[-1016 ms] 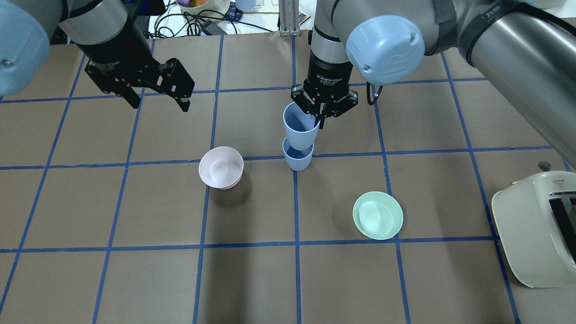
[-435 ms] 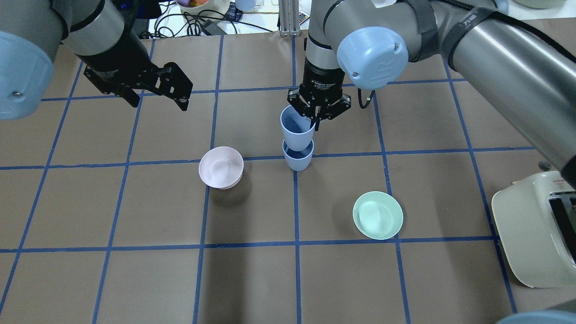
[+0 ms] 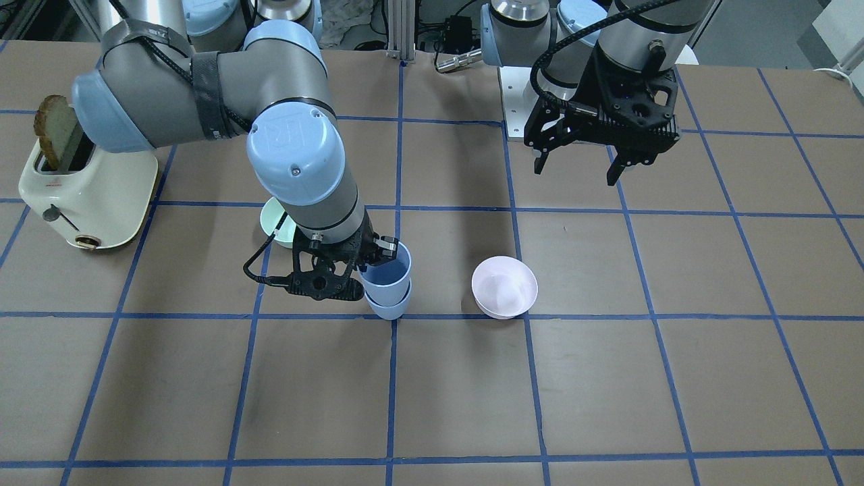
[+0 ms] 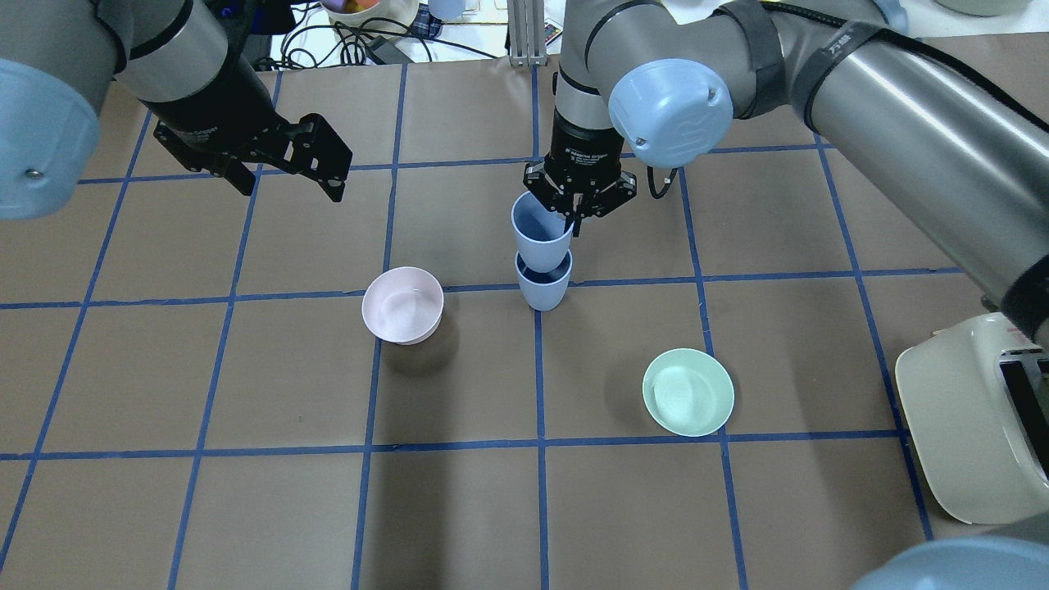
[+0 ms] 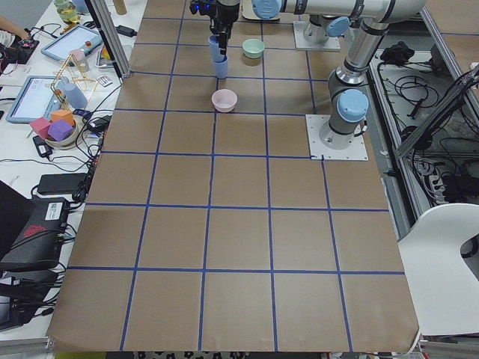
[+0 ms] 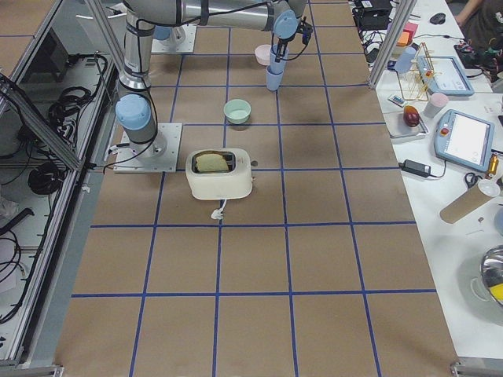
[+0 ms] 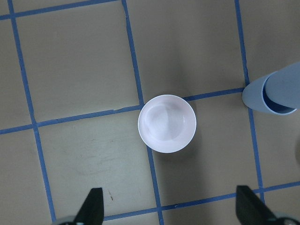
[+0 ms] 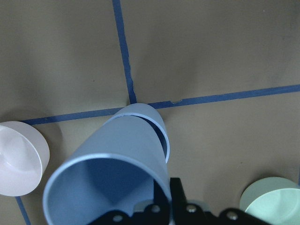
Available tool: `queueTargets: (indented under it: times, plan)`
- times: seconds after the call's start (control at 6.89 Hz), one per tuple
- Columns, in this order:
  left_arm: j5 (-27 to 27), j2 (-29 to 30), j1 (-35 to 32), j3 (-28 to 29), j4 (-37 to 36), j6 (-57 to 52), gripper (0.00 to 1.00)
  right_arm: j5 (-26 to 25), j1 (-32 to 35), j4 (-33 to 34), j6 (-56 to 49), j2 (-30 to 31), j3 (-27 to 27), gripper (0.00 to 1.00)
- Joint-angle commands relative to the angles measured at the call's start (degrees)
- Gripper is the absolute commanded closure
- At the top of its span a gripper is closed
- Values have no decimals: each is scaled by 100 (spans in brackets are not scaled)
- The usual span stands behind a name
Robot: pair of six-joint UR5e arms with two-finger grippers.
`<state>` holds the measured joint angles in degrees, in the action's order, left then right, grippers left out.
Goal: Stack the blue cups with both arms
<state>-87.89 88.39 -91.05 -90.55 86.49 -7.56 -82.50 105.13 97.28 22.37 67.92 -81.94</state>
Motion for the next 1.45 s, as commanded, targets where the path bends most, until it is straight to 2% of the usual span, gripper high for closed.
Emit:
queueTargets:
  times: [0.0, 0.29, 0.58, 0.87, 1.16, 1.31]
  plan:
    - [0, 3, -1, -6, -9, 0, 0, -56, -44, -42, 4, 29, -15, 0]
    - [0, 3, -1, -6, 0, 0, 0, -56, -149, -87, -92, 195, 28, 0]
    - [0, 3, -9, -6, 0, 0, 0, -73, -814, -104, -284, 730, -15, 0]
    - [0, 3, -1, -15, 8, 0, 0, -721, -1335, -549, -1915, 1107, -224, 0]
    - [0, 3, -9, -24, 0, 0, 0, -724, -1608, -648, -1947, 1643, -515, 0]
    - [0, 3, -9, -24, 8, 0, 0, -724, -1705, -962, -1999, 1759, -507, 0]
